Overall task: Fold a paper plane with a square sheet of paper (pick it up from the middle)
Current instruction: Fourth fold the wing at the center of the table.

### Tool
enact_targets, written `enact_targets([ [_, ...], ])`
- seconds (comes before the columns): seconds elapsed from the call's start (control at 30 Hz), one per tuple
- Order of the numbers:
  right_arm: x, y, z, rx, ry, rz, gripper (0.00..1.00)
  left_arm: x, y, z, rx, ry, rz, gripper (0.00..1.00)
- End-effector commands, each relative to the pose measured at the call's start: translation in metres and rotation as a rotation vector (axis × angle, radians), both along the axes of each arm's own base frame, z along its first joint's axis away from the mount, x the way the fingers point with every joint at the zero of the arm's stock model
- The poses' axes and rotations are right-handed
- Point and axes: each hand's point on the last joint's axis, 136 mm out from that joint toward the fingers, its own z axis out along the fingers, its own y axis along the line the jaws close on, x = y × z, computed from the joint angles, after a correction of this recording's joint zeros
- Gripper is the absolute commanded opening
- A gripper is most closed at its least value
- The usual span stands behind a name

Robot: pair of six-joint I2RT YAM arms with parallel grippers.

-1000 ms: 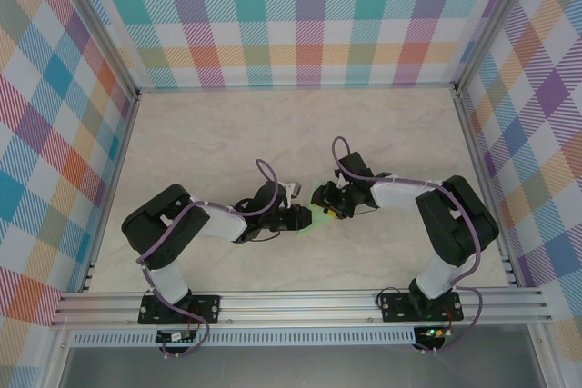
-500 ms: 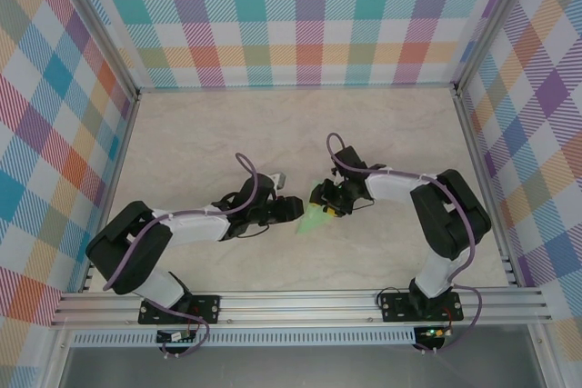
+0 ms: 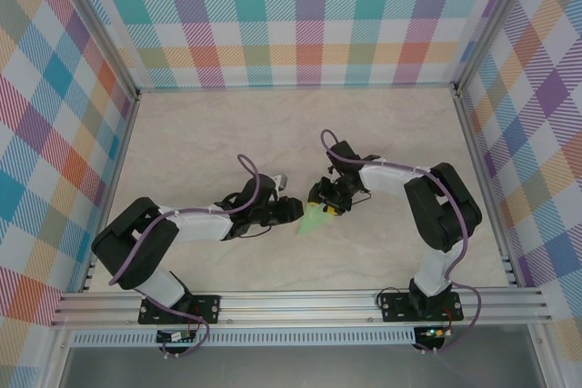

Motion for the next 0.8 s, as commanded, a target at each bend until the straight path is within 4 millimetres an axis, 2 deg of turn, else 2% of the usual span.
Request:
enact_targets([
  [0.0, -0.031, -0.038, -0.053, -0.217, 0.123, 0.031, 0.51, 0.006, -0.005, 0.009, -0.029, -0.027, -0.018, 0.28],
  [0.23, -0.036, -0.043, -0.061, -0.26, 0.17, 0.051, 0.47, 0.009, -0.012, 0.002, -0.04, -0.002, -0.024, 0.21],
  [0.57, -0.035, -0.048, -0.07, -0.337, 0.211, 0.07, 0.46, 0.014, -0.018, 0.004, -0.069, -0.007, -0.037, 0.18],
  [0.77, -0.034, -0.046, -0.074, -0.36, 0.221, 0.082, 0.49, 0.014, -0.028, 0.004, -0.1, 0.004, -0.078, 0.18],
])
